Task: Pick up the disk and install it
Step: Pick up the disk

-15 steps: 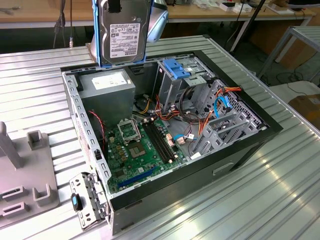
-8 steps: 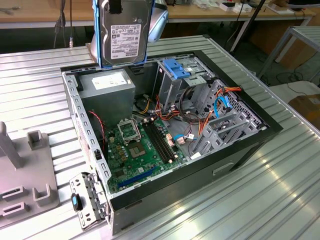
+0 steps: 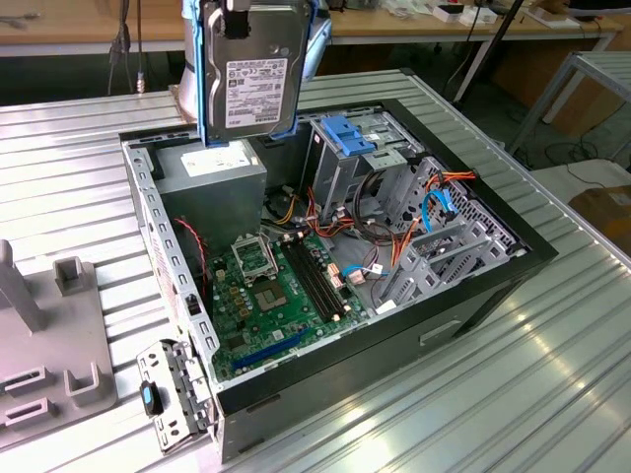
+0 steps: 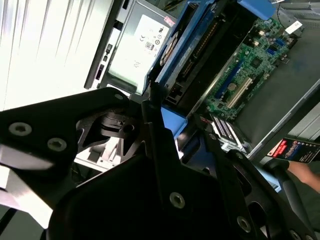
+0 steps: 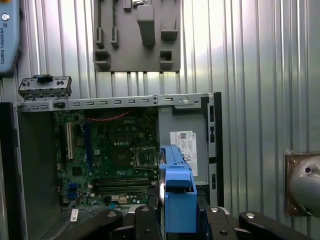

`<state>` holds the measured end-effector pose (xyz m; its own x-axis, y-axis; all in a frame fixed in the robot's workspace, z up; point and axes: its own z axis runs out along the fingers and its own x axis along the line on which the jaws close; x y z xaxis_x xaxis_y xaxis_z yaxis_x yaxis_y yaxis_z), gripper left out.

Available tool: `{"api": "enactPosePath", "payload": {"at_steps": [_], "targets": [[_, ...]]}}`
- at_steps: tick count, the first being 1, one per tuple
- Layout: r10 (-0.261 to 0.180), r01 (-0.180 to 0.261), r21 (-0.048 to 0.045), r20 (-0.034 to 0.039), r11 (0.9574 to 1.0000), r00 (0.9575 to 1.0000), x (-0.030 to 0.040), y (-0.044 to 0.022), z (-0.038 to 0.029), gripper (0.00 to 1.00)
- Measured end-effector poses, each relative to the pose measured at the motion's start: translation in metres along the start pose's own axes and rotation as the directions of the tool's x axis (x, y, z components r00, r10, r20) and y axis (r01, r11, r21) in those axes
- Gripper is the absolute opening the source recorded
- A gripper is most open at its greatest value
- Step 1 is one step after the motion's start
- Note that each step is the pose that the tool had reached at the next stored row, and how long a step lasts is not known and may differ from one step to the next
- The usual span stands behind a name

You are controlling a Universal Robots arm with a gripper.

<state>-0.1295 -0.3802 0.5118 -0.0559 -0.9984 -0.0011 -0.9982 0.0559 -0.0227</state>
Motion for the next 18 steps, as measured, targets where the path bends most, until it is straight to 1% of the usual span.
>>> {"api": "enactPosePath", "payload": {"at_steps": [3, 5, 9, 10, 15, 18], "targets": [[0.0, 0.0, 0.0, 0.0, 1.0, 1.0, 0.0053, -0.0003, 0.0, 0.37], [0.0, 0.0, 0.0, 0.0, 1.0, 1.0, 0.0136, -0.0008, 0.0, 0.37], [0.0, 0.0, 0.0, 0.0, 1.0, 1.0, 0.0221, -0.0012, 0.0001, 0.37], [0.0, 0.0, -0.0001, -0.0001, 1.0, 1.0, 0.026, -0.0015, 0.0, 0.37], [0.0, 0.0, 0.0, 0.0, 1.0, 1.0, 0.0373, -0.0021, 0.0001, 0.37], [0.0, 0.0, 0.0, 0.0, 1.0, 1.0, 0.0414, -0.0023, 0.0001, 0.37]]}}
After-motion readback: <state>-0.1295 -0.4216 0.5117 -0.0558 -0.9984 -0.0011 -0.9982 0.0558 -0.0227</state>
